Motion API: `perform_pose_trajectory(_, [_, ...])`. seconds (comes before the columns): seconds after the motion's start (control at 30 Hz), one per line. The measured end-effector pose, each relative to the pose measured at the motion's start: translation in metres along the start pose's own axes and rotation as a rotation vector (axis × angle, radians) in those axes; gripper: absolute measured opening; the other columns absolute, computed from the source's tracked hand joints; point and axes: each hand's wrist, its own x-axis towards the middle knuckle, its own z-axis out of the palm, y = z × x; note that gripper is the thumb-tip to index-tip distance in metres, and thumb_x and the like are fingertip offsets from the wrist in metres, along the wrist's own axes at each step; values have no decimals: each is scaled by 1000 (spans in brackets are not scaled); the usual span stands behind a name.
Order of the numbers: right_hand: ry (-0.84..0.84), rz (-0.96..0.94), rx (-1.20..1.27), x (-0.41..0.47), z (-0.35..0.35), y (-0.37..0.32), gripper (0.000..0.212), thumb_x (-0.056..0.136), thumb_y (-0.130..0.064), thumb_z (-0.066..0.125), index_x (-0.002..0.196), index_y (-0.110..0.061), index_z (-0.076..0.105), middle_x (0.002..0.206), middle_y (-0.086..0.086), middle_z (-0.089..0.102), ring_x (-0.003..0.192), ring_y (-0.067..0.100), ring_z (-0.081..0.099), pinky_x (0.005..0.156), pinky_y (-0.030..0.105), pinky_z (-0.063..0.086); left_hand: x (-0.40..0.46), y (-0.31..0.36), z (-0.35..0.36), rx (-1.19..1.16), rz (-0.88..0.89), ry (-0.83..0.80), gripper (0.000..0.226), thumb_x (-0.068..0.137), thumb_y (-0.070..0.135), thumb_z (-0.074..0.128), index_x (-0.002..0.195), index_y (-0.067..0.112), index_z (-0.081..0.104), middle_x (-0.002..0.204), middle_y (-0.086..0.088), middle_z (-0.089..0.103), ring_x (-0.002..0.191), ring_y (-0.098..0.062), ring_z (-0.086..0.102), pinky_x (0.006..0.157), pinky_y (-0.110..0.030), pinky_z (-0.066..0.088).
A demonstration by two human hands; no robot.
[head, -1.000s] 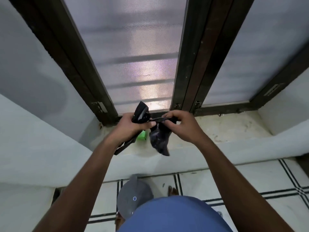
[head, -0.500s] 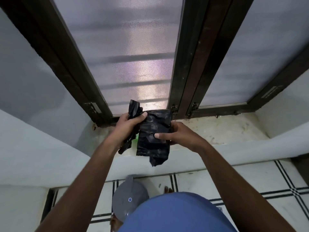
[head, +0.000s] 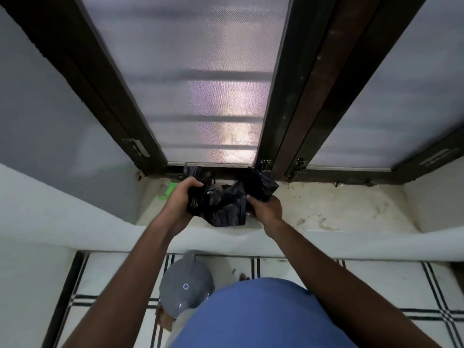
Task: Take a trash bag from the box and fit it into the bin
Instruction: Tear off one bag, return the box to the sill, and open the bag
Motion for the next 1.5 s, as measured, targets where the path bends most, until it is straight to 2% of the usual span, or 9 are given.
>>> perform_pose_trajectory(0.13, [73,-143,-448,-12,-9,0,98,82,-64,88,148,-3,50,144,17,51,126,40,64,99,44,58,2,-5,-3,32,28,23,16,99,15,62,90,10,75,90,-11,74,73,-23,72,72,-42,52])
perform_pose_trajectory(0.27, [167,-127,-356,-32,-18,-1,115,92,-62,83,167,2,23,163,23,28,151,45,41,118,49,47,3,-4,-11,19,30,-7,27,98,17,68,118,3,78,116,-16,79,102,-28,76,94,-46,55])
perform_pose_trajectory(0.43, [0,-392,-87,-78,-11,-17,50,105,-64,67,102,-14,69,90,3,70,82,16,65,87,35,48,-11,5,-14,-17,23,-71,22,103,17,62,115,6,78,115,-14,78,102,-29,75,99,-46,55])
perform_pose_trajectory(0.53, [-416,-87,127,-106,6,-38,69,92,-85,68,129,-27,76,123,-8,81,116,16,77,105,52,62,-18,11,-21,48,50,-95,36,108,22,55,127,1,76,133,-20,75,121,-37,71,107,-50,51])
perform_pose_trajectory(0.6, [-547,-66,229,-118,15,-41,44,104,-53,75,131,-18,79,124,2,84,117,23,80,98,47,67,-24,18,-29,109,89,-114,42,108,27,53,132,-1,73,139,-26,71,123,-39,70,99,-48,54])
perform_pose_trajectory(0.8, [-152,-220,246,-113,29,-37,22,98,-29,87,116,-17,82,112,5,86,111,28,82,99,47,66,-38,36,-77,64,135,-63,40,108,26,59,145,12,67,137,-8,76,127,-26,72,102,-46,56])
perform_pose_trajectory(0.9, [-73,-254,293,-114,21,-45,23,100,-26,85,120,-16,81,113,5,86,112,28,82,95,40,65,-50,42,-104,22,145,-18,21,92,13,57,106,1,68,100,-12,74,93,-30,69,81,-44,54])
perform_pose_trajectory(1.2, [-339,-462,41,-155,32,-94,24,95,-9,87,117,-8,76,103,7,85,98,27,85,96,47,67,-82,49,-111,509,220,99,46,85,59,58,86,15,70,87,-8,70,80,-20,67,80,-39,46])
perform_pose_trajectory(1.5, [-531,-671,-204,-194,44,-144,16,102,-20,82,117,-14,83,102,10,85,97,26,83,91,36,64,-105,92,-79,551,635,-188,27,100,12,77,121,27,69,106,-5,84,97,-17,82,79,-31,67])
